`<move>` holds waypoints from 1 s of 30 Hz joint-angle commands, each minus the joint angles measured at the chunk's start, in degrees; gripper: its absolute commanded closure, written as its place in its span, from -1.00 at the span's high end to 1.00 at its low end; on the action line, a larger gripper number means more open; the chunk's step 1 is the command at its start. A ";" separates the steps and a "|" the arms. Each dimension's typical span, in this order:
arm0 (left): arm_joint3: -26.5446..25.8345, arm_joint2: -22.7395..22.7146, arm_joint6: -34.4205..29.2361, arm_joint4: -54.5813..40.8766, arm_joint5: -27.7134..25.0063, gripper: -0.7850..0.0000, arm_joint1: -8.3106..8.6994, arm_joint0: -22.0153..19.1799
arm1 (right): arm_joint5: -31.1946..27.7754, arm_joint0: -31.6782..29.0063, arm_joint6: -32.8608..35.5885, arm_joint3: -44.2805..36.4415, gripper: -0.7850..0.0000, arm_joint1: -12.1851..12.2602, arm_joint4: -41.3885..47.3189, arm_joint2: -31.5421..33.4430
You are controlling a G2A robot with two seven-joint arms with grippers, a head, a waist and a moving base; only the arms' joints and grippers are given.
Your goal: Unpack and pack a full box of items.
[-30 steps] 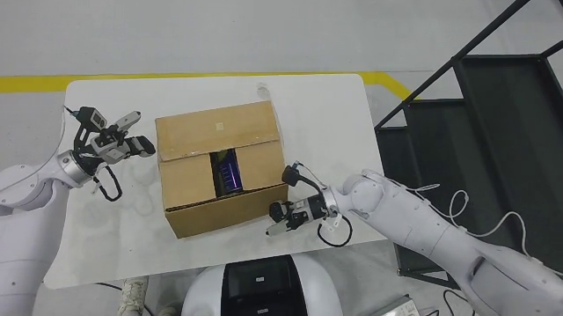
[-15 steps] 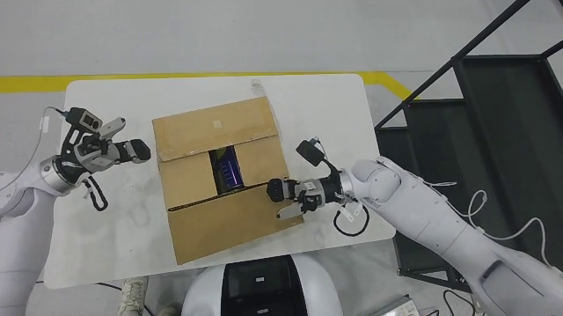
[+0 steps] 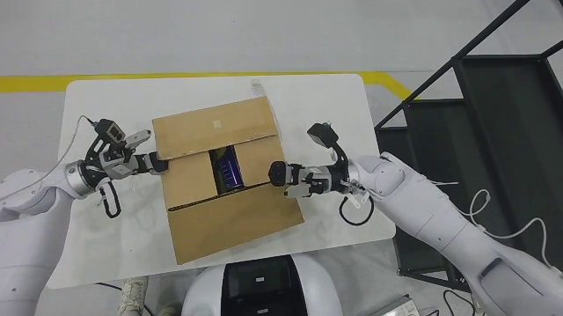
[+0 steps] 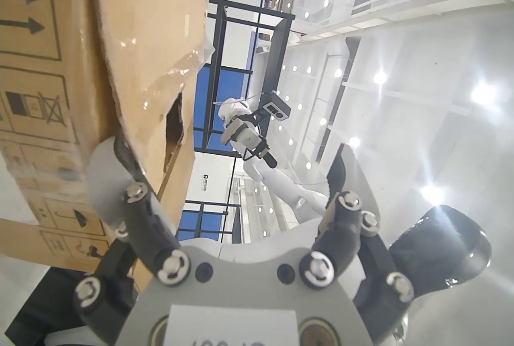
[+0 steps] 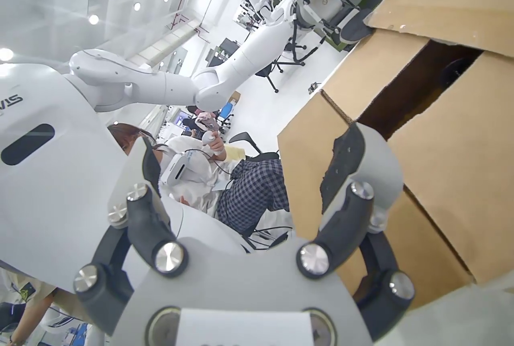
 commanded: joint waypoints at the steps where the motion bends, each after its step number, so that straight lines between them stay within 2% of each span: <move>1: 0.34 0.77 -0.13 0.83 0.11 1.00 -0.09 -0.89 | -0.13 -0.17 0.29 0.09 1.00 0.00 0.53 0.37; 9: 0.77 0.77 -0.36 -1.19 -1.61 1.00 -0.35 -2.61 | -0.58 -1.18 0.65 -0.58 1.00 0.19 0.57 1.91; 14: 0.84 2.10 -0.07 -2.42 -2.14 1.00 -0.87 -5.16 | -0.57 -1.34 0.65 -0.19 1.00 0.05 0.59 2.41; 21: 3.97 5.85 -0.45 -6.10 -1.12 1.00 -2.26 -10.70 | -0.69 -1.58 0.45 1.00 1.00 -0.31 0.66 3.02; 30: 12.21 10.65 0.58 -11.15 0.20 1.00 -4.69 -19.68 | -0.70 -2.12 0.10 1.78 1.00 -0.59 0.58 4.26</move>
